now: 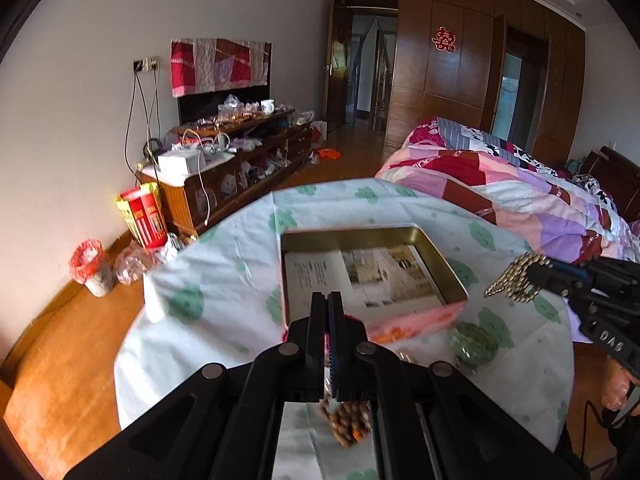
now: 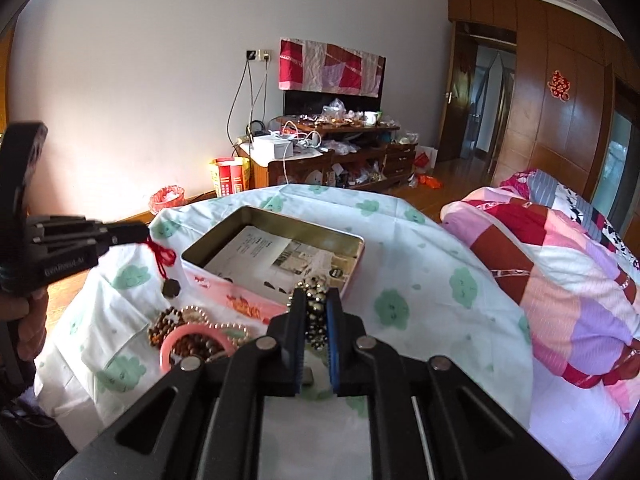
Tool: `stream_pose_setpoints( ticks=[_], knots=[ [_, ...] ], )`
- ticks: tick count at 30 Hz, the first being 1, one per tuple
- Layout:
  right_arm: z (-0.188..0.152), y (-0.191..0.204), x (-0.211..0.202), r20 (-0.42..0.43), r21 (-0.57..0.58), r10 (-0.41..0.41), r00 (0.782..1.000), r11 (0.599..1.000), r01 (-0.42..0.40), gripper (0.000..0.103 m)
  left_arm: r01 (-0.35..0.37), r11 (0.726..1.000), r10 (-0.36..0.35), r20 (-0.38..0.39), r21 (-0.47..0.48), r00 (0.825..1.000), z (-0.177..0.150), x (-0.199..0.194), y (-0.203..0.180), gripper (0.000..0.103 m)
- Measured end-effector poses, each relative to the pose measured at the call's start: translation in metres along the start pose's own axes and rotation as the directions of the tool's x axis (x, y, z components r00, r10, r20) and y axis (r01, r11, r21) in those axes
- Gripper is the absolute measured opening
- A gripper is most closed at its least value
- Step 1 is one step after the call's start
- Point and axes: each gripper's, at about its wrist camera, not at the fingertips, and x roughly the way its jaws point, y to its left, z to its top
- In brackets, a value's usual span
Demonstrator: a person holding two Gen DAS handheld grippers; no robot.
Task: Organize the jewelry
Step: 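Carry the silver bead chain into the pink tin and open the right gripper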
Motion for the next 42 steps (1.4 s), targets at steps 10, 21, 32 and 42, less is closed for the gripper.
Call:
stream_pose_setpoints(
  ticks=[10, 21, 32, 42],
  knots=[
    [0.025, 0.006, 0.057, -0.03, -0.026, 0.015, 0.999, 1.0, -0.015, 0.011, -0.013, 0.999, 0.015, -0.044, 0.051, 0.999, 0.032, 0.052, 0.002, 0.0],
    [0.028, 0.001, 0.119, -0.105, -0.019, -0.012, 0.994, 1.0, 0.01, 0.011, 0.023, 0.995, -0.015, -0.079, 0.095, 0.997, 0.036, 0.091, -0.005, 0.0],
    [0.024, 0.001, 0.138, -0.124, -0.006, -0.041, 0.991, 0.999, 0.041, 0.039, -0.037, 0.984, 0.058, -0.116, 0.175, 0.992, 0.031, 0.119, -0.012, 0.003],
    [0.009, -0.004, 0.102, -0.073, 0.037, -0.078, 0.994, 0.996, 0.081, 0.06, -0.057, 0.987, 0.067, -0.06, 0.153, 0.996, 0.013, 0.088, -0.007, 0.071]
  ],
)
